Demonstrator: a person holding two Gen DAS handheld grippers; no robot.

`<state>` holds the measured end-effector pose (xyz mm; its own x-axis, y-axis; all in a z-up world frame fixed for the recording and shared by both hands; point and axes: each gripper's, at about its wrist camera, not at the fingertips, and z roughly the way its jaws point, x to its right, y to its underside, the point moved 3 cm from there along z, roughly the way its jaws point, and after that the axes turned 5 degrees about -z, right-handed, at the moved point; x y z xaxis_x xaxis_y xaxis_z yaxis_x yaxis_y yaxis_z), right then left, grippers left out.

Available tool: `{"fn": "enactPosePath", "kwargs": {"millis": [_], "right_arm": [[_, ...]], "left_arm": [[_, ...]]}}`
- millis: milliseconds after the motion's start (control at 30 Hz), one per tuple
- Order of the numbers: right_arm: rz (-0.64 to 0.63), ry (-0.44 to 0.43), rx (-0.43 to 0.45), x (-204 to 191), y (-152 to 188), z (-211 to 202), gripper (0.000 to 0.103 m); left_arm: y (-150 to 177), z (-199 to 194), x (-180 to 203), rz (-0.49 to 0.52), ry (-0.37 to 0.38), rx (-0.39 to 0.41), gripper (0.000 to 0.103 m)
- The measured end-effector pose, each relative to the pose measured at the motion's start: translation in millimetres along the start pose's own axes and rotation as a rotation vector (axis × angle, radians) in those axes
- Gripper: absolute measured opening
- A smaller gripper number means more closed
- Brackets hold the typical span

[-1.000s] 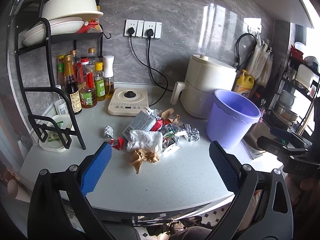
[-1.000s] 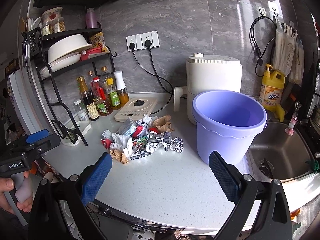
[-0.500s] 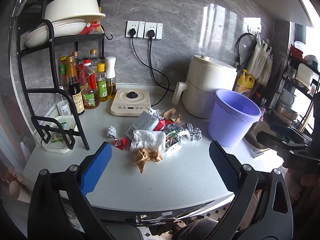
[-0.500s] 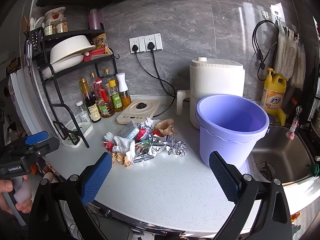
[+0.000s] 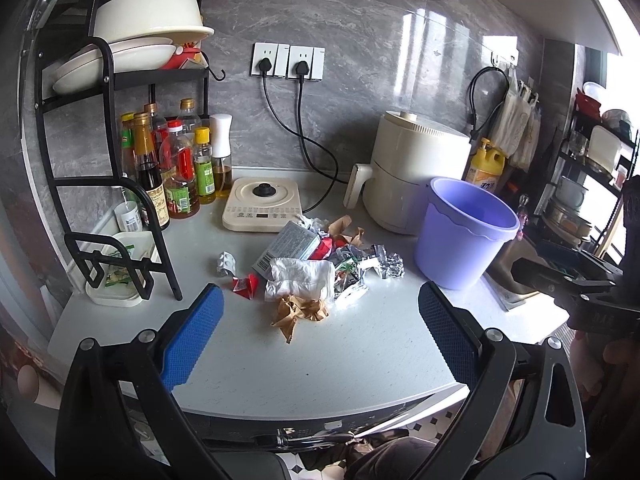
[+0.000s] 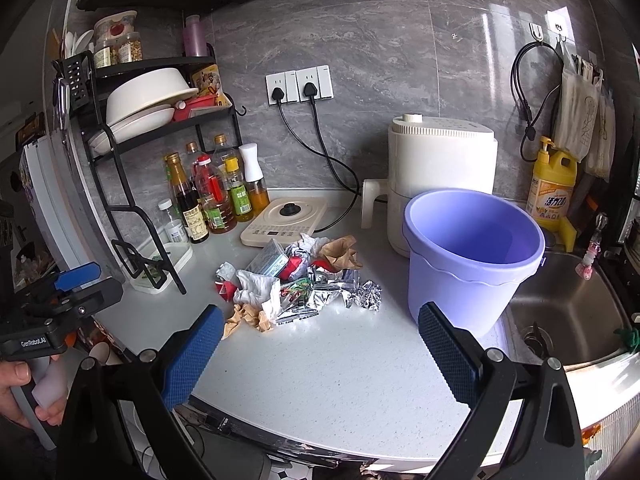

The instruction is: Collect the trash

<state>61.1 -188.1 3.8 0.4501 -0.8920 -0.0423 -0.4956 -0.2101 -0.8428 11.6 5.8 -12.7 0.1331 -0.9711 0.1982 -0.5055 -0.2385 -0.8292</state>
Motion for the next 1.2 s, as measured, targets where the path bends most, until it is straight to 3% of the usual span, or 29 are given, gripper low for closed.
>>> {"fn": "enactPosePath", "kwargs": {"millis": [233,533,667,967,1200], "right_arm": [[-0.006,-0.029,-0.008,-6.3,0.3,3.1,0.095],[-0.037,-0.078,-0.058,-17.1,-2.0,37.7,0.093],[-0.055,-0.118,-0.107,-21.5,-2.5,65.3,0.083],[-0.07,-0.207,-0.222,-32.1,-4.9,130.5,0.065],[-0.081,-0.247,-0.29,-33.6,-5.9,163.2,0.054]], "left_arm": [[4.9,7.4,-14.1,-0.021,-0.002,-0.017,0.097],[11.5,36.6,-43.1,-0.101,-0.028,-0.061,0.096],[13.3,58.0,-59.1,-0.146,-0.043,-0.087,0.091],[22.6,120.6,-72.9,-0.188,-0.029,-0.209,0.07],[40.4,165.8,-74.1,-0.226,0.003,-0.299,0.065]]}}
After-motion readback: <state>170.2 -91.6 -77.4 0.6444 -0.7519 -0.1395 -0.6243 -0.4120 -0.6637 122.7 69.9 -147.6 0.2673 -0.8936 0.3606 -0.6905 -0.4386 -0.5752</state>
